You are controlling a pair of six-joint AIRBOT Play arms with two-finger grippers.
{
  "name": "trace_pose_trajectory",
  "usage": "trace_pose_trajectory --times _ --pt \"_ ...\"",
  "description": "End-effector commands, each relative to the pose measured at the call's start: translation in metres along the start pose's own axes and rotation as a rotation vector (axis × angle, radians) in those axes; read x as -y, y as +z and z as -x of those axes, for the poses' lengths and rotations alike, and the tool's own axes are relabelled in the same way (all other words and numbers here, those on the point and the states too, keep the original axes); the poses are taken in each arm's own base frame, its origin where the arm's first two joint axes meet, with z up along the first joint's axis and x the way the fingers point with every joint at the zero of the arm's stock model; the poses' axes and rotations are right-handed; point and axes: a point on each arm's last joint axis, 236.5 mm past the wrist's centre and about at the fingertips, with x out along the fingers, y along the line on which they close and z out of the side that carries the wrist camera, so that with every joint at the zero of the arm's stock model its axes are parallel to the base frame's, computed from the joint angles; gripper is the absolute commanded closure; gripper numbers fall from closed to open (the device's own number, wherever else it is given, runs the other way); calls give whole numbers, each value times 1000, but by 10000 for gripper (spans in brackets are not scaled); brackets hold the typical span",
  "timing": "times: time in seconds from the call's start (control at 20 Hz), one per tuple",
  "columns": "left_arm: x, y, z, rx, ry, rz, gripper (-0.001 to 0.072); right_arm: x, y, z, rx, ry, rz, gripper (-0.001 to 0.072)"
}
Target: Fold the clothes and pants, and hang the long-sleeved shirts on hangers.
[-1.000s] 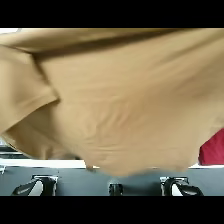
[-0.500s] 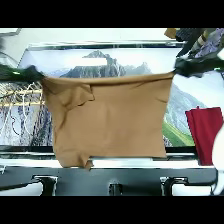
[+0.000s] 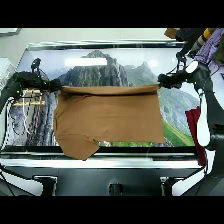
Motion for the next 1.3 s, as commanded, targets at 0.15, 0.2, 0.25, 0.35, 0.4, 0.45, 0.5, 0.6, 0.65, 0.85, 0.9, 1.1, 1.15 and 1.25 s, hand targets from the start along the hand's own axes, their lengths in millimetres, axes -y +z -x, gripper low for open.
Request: trace_pose_trajectory --times 0.15,0.2,0.25,0.35,0.4,0.45,0.5,0.6,0.65,0.85,0.9,1.1,1.15,1.25 --pt "8 -69 20 -301 -42 -17 693 7 -62 10 -266 -37 -28 682" --pt "9 -75 20 -327 -48 -17 693 7 -66 9 -285 -36 -29 682" --pt "8 -78 20 -343 -45 -19 693 8 -70 7 -300 -37 -30 682" --pt "3 -81 18 -353 -27 -27 693 11 -78 2 -335 -41 -35 682" --pt "-2 -82 17 -360 -5 -29 693 15 -81 -1 -352 -52 -35 682" --pt "-9 -84 17 -368 20 -36 693 20 -86 -4 -372 -69 -38 682" --pt "-16 -86 18 -376 48 -40 693 26 -91 -6 -395 -86 -37 682" --pt "-22 -87 17 -384 69 -48 693 38 -100 -10 -433 -126 -39 682" --pt "-23 -88 16 -386 68 -49 693 39 -103 -14 -448 -128 -42 682" --pt "-26 -92 8 -399 69 -44 693 43 -111 -29 -481 -121 -54 682" --pt "-27 -93 5 -403 69 -42 693 43 -113 -32 -486 -117 -57 682" --pt "-30 -99 -2 -423 68 -33 690 46 -119 -40 -509 -117 -64 680" --pt "-31 -99 -2 -425 68 -32 647 45 -119 -40 -509 -114 -65 664" --pt "-31 -98 -1 -422 69 -27 444 40 -119 -40 -511 -92 -72 468"
